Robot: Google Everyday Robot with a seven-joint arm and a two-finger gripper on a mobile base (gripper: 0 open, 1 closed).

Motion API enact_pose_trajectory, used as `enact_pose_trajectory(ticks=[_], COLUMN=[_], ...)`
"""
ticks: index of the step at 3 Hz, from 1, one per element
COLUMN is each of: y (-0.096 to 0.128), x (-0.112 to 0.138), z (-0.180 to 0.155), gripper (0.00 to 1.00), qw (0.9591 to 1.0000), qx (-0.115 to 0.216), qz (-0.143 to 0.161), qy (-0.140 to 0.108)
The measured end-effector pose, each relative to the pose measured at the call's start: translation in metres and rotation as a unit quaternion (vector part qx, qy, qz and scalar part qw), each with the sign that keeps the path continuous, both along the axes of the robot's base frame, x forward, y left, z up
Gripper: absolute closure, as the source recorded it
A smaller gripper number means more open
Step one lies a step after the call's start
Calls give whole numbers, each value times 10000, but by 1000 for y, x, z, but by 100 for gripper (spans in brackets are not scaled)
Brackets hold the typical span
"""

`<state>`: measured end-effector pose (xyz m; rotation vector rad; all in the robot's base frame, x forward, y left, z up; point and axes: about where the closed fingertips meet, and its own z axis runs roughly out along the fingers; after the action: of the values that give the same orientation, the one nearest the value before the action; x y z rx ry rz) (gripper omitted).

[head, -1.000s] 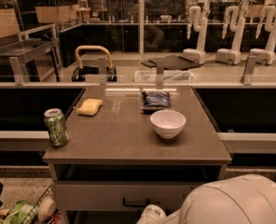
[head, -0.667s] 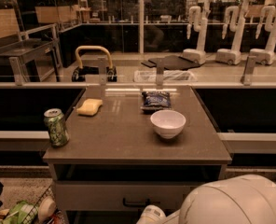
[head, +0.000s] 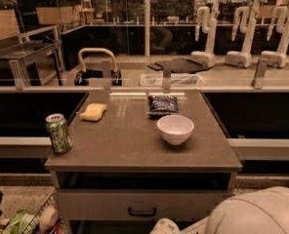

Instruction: Open middle drawer

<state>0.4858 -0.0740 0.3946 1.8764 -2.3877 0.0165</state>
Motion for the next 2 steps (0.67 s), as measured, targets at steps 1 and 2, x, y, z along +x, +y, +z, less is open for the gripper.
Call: enact_pose_trajectory(ticks=[1,2], y=[8,8], x=[-46,-46], z=[10,10], gripper=[41,64], qw=[9989,9989], qx=[182,182], qz=[-247,-248], qy=[349,349])
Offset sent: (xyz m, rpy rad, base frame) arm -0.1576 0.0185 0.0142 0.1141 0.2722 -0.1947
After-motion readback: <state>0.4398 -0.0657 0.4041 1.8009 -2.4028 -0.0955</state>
